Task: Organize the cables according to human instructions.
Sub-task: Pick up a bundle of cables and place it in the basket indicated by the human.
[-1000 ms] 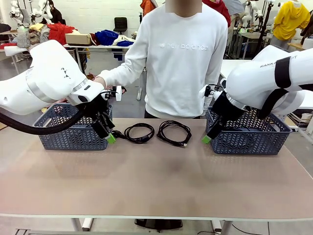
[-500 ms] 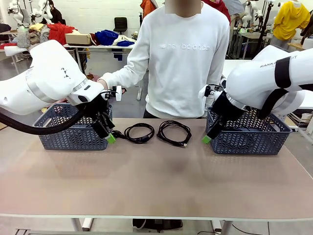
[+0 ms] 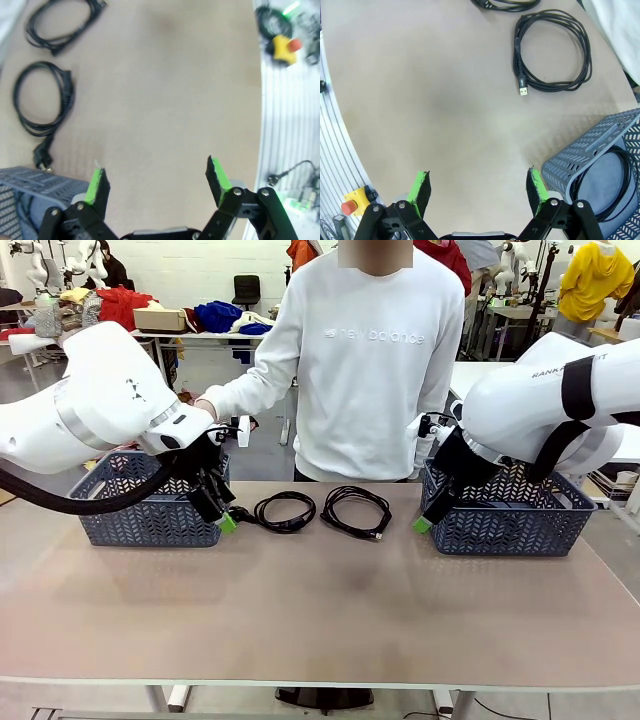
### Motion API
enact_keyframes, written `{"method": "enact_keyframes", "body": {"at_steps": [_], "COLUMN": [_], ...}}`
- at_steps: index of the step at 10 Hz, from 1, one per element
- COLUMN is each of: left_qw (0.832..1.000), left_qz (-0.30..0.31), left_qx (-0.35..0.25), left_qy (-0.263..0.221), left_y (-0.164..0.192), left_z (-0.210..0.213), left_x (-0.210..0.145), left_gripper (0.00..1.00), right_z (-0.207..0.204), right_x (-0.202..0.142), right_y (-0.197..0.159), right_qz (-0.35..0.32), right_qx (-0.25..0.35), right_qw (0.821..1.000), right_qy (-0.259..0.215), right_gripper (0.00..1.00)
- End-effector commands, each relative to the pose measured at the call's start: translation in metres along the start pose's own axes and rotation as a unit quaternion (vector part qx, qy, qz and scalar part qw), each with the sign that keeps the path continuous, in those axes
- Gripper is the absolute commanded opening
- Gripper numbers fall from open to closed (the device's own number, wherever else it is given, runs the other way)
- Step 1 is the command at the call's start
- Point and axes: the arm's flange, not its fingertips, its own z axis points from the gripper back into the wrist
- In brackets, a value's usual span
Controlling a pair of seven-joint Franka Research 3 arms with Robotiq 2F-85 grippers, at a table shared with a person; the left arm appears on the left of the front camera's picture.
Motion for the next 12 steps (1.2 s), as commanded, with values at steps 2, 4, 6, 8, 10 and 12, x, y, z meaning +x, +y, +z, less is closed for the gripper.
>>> {"method": "enact_keyframes", "body": {"at_steps": [2,4,6,8,10,12], "left_qw": [0.994,0.985,0.976,0.971,0.97,0.971], "left_qz": [-0.087,-0.136,-0.151,-0.149,-0.151,-0.157], "left_qx": [-0.002,-0.019,-0.015,-0.011,-0.017,-0.011], "left_qy": [0.068,0.104,0.154,0.185,0.188,0.18], "left_y": [0.031,0.056,0.082,0.104,0.117,0.113], "left_z": [-0.019,-0.04,-0.063,-0.081,-0.089,-0.092], "left_x": [0.026,0.042,0.053,0.06,0.065,0.058], "left_gripper": [1.0,1.0,1.0,1.0,1.0,1.0], "right_z": [0.001,0.001,0.001,0.001,0.001,0.001], "right_x": [0.003,0.003,0.003,0.003,0.003,0.003], "right_y": [0.0,0.0,0.0,0.0,0.0,0.0], "right_qz": [0.001,0.001,0.001,0.001,0.001,0.001], "right_qx": [0.0,0.0,0.0,0.0,0.0,0.0], "right_qw": [1.0,1.0,1.0,1.0,1.0,1.0], "right_qy": [0.001,0.001,0.001,0.001,0.001,0.001], "right_gripper": [1.0,1.0,1.0,1.0,1.0,1.0]}}
